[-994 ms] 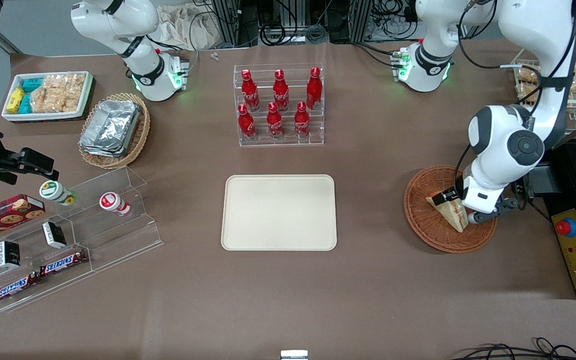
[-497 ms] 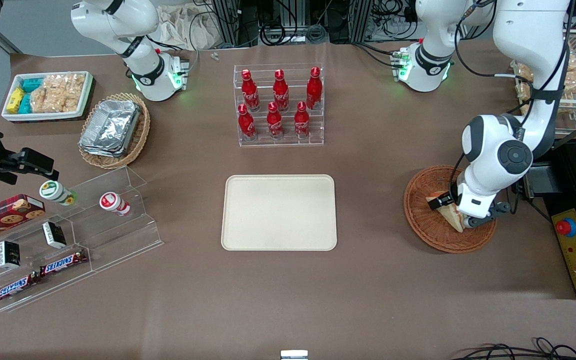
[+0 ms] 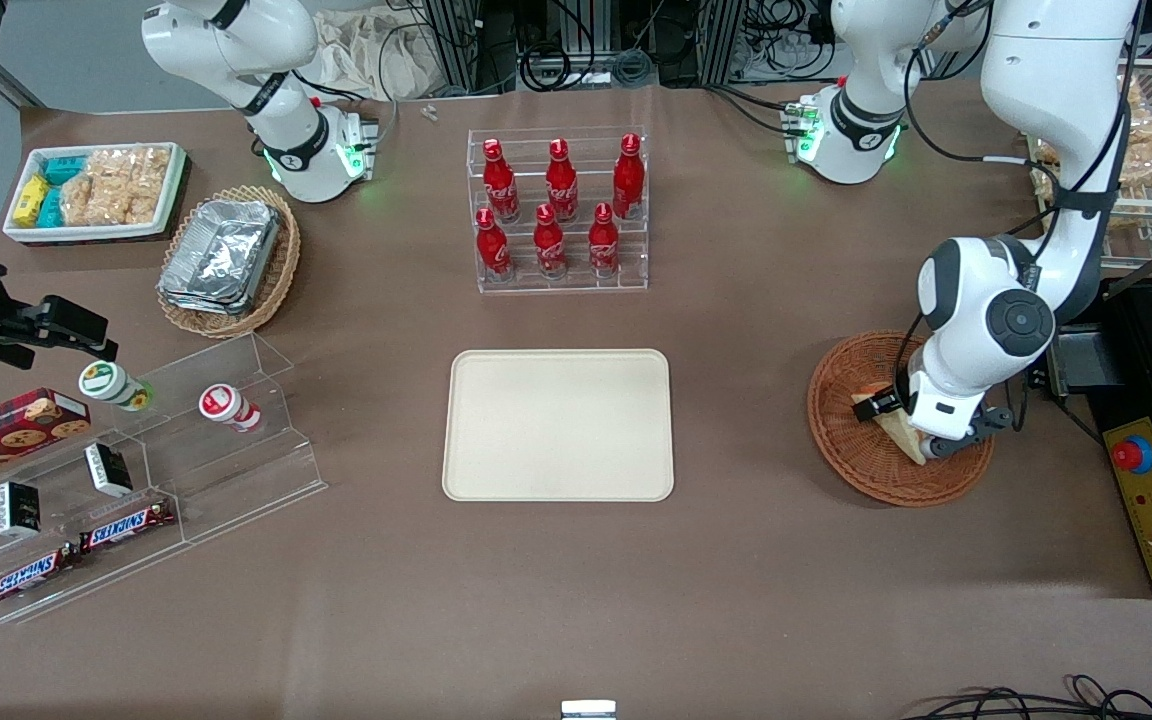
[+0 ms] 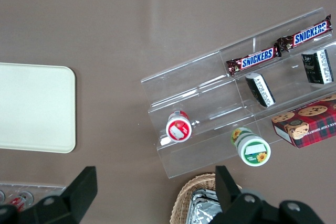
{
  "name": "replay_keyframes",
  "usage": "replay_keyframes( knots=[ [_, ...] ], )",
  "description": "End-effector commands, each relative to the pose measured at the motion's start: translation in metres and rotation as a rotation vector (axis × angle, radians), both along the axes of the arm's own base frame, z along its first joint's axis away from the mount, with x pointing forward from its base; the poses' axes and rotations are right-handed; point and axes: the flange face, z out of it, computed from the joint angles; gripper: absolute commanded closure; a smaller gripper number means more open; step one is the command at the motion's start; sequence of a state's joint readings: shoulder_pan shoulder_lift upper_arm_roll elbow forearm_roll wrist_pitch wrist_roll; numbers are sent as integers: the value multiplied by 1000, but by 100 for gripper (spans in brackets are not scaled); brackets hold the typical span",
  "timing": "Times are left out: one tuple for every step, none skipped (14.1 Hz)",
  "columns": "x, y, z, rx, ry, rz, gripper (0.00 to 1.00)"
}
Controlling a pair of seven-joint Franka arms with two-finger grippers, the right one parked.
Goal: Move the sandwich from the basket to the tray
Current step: 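Lower the left gripper and close it on the wrapped sandwich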
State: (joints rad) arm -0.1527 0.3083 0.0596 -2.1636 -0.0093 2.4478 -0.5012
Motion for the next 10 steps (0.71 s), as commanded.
replay_keyframes(
  knots=[
    [-2,-3,-1,4,-17,12,21],
    [-2,-3,-1,4,-17,13,48],
    [-2,-3,-1,4,-17,12,75],
    [-2,-3,-1,4,-17,13,97],
    [-2,-3,-1,4,-17,12,100],
    [-2,-3,-1,4,-16,13,100],
    [-2,-3,-1,4,-17,13,100],
    [-2,-3,-1,4,-16,13,100],
    [-2,-3,-1,4,-16,13,100],
    [-2,-3,-1,4,-16,12,100]
  ],
)
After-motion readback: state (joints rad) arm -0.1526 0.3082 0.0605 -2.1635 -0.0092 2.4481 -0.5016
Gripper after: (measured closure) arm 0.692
